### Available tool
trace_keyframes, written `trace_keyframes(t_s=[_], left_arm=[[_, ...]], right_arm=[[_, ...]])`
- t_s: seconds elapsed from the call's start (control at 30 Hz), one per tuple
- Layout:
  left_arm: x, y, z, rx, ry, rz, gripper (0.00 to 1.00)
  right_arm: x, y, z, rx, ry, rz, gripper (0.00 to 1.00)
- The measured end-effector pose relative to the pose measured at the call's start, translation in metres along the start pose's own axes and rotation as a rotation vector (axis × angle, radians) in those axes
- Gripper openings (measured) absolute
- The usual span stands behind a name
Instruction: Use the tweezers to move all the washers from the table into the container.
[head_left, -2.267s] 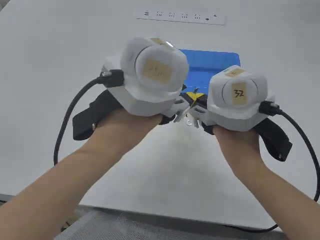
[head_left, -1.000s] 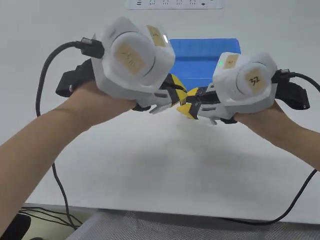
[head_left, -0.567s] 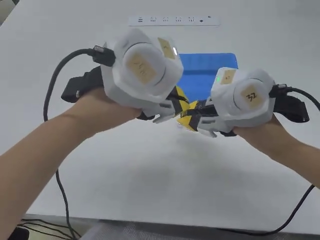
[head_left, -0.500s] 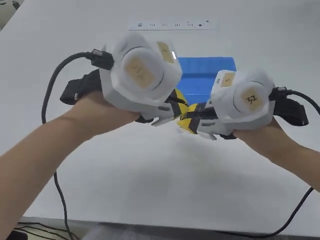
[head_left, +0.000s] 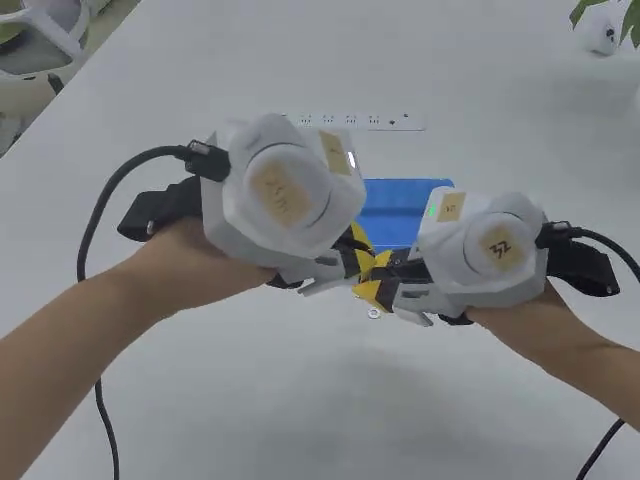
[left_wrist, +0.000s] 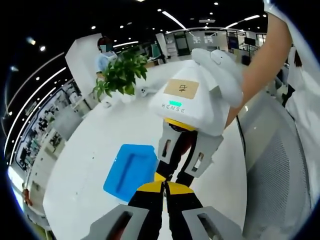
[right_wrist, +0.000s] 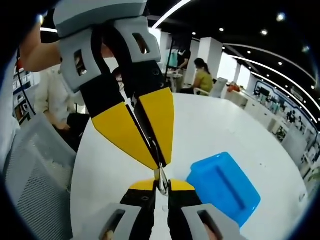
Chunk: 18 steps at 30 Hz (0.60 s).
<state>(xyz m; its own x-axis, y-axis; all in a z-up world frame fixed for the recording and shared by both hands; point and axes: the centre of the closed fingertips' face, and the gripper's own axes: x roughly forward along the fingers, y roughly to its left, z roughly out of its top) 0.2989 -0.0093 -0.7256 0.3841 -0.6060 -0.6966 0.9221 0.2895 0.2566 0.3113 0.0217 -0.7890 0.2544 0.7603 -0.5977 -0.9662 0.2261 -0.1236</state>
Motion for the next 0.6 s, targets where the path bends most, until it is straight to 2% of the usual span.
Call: trace_keyframes(t_s=[0.1,0.27,0.6], left_arm=[[-0.001,0.002,0.006,0.017,-0.003,0.005,0.0],[-0.002,0.008,0.015,0.038,-0.008,0.01,0.0],[-0.002,0.017,0.021,0.062,0.002,0.013,0.0]], right_arm=[[-0.005,-0.004,0.004,0.046,-0.019,-0.003,0.04],[-0.013,-0.009,0.009,0.027,-0.019,-0.016,0.04],[-0.014,-0.019,0.015,0.017,-0.02,-0.03,0.04]])
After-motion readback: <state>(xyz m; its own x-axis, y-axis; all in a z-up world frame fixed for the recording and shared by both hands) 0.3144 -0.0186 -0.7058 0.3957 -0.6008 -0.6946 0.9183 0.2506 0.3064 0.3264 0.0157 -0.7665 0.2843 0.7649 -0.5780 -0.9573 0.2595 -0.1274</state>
